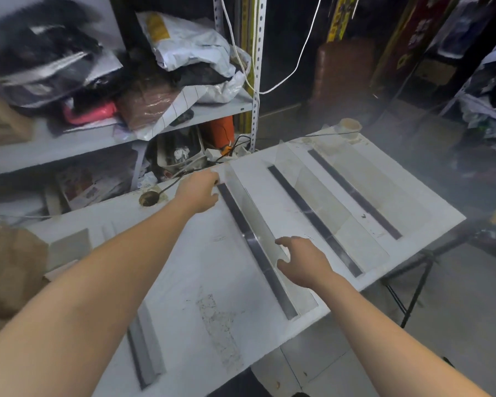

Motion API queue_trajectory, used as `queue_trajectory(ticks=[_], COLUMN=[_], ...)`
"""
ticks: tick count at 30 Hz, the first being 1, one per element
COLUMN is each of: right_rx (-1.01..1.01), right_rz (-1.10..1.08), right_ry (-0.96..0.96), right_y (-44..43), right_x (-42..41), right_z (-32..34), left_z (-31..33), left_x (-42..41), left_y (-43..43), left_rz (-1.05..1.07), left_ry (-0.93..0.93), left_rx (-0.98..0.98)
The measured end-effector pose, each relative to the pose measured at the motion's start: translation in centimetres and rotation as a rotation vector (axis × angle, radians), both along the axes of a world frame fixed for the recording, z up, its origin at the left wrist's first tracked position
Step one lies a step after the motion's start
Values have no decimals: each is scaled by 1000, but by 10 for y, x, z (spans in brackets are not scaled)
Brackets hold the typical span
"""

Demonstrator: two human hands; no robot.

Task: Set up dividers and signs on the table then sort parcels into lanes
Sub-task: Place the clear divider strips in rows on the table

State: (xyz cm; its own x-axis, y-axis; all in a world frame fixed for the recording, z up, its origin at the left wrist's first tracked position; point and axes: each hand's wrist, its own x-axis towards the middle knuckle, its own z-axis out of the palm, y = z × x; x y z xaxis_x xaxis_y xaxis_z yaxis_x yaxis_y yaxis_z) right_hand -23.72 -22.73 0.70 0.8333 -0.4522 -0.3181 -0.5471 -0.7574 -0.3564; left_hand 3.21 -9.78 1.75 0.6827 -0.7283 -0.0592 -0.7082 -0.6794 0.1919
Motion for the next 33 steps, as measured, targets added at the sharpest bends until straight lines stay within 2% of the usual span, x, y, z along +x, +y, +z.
queue_trajectory(ticks=[3,14,18,25,33], right_rx=[-116,-146,-141,-94,-34], right_rz=[113,427,537,608,607], right_ry=[-55,-188,-223,-242,-195], right_y=[15,86,117,167,209], right_x=[8,1,-3,-3,17], right_z=[15,65,75,79,62], left_z=[14,67,71,59,28], left_x=[-26,-143,-184,-220,-199], left_y=[33,170,213,261,281], left_rz=[133,508,589,556,509], left_ry=[-35,-76,-75,-34,-4], left_rx=[-8,142,114,76,59])
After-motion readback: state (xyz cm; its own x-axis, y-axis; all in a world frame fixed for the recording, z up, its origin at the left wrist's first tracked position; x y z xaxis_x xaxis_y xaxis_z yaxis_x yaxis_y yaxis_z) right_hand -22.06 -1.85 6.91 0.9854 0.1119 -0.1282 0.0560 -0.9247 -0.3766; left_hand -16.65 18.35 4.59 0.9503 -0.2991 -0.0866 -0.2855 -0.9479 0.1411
